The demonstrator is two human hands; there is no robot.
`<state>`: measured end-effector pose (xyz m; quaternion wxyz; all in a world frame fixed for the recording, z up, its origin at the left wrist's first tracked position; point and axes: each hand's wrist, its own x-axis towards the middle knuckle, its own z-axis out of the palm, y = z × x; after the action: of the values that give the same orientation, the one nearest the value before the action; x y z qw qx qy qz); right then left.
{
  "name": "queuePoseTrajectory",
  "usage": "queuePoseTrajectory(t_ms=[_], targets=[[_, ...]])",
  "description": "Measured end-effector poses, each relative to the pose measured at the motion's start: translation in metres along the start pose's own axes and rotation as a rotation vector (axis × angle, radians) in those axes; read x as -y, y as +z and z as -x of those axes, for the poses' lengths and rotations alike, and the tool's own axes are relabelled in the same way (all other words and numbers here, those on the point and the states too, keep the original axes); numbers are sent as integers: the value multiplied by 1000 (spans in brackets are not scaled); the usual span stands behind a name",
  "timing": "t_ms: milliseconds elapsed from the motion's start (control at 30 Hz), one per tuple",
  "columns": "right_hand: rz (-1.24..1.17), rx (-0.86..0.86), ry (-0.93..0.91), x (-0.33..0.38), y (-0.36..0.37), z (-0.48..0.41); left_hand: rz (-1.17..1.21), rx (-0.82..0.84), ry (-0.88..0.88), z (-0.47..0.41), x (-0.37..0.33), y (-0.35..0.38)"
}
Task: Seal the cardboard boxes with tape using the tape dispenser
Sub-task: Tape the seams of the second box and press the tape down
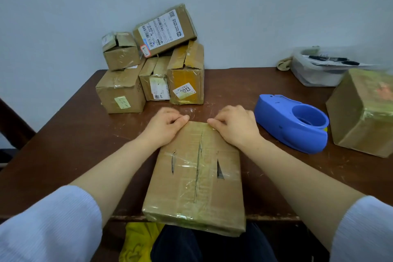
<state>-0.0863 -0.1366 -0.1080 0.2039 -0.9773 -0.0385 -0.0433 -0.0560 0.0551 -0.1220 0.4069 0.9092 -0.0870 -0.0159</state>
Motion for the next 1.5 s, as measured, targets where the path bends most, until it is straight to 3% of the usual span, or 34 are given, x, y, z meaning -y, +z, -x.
queuePoseTrajectory(t_ms=[67,167,267,467,567,700,767,900,967,1033,1133,1200,1333,1500], targets=[[50,45,-66,10,-1,-5,-141,-29,104,-3,-4,-5],[-159,149,-14,16,8,-6,-97,66,168,1,-9,0],[-150,107,-34,18,10,-6,-66,34,178,4,-9,5],[-556,155,45,-14,-4,7,270,-89,-50,12,-2,4],[-773,80,180,-17,8,13,314,-89,-118,14,-3,8],[-778,64,201,-11,8,14,287,-114,-135,10,-1,7],[-754,114,191,-14,3,15,338,-50,-188,11,2,3],[-981,123,255,-9,11,22,402,-21,-175,19,5,1],[-970,11,285,-5,17,24,418,-64,-149,21,4,5],[-890,6,269,-5,11,20,359,-55,-150,20,0,3],[-532,114,184,-5,-5,6,-212,-9,-10,9,-4,-4],[-377,127,117,3,-6,0,-424,16,151,5,-11,-2],[-464,92,52,14,8,-1,-365,87,227,7,-16,11],[-621,98,103,4,0,5,-101,-13,94,13,-12,2]])
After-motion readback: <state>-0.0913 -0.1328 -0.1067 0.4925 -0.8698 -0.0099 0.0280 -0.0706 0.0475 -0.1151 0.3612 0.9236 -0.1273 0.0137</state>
